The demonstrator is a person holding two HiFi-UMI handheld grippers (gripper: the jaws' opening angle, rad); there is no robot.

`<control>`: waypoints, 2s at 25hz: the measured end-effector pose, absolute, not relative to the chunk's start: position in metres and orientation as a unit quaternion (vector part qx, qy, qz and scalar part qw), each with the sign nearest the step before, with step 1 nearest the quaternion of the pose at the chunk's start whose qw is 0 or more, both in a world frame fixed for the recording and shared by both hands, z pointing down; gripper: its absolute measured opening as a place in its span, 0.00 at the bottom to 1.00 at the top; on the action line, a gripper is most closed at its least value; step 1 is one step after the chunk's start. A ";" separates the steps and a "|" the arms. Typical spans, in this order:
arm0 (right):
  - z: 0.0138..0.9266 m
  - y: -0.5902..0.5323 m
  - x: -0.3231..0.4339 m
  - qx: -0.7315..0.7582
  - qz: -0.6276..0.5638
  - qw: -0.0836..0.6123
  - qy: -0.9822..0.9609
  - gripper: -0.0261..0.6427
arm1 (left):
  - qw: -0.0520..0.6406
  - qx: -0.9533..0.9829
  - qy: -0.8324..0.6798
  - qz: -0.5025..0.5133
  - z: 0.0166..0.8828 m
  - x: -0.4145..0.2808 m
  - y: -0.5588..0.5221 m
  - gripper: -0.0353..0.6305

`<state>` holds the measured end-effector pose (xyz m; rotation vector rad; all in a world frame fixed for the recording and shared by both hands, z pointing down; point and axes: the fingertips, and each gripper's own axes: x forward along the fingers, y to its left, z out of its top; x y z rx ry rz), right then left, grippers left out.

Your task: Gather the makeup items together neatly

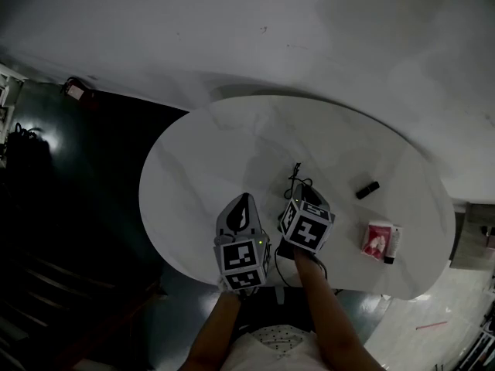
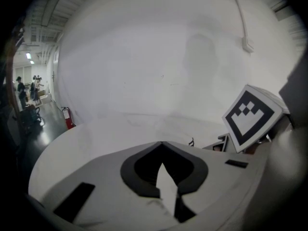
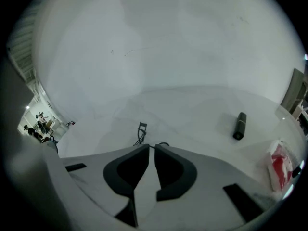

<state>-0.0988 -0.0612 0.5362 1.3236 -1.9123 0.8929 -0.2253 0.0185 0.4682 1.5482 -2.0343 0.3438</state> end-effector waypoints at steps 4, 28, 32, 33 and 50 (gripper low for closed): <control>0.528 -0.072 -0.070 0.530 0.340 0.303 -0.715 0.13 | 0.270 0.599 -0.743 0.128 0.463 -0.204 0.006 0.11; 0.530 -0.112 0.077 0.637 0.368 0.278 -0.618 0.35 | 0.259 0.670 -0.679 0.154 0.463 -0.103 -0.045 0.11; 0.539 -0.121 0.081 0.639 0.376 0.282 -0.609 0.35 | 0.261 0.663 -0.685 0.152 0.466 -0.106 -0.053 0.11; 0.542 -0.123 0.082 0.639 0.377 0.284 -0.607 0.35 | 0.263 0.663 -0.684 0.156 0.469 -0.106 -0.053 0.11; 0.561 -0.131 0.086 0.634 0.365 0.325 -0.600 0.22 | 0.276 0.658 -0.680 0.171 0.482 -0.106 -0.061 0.11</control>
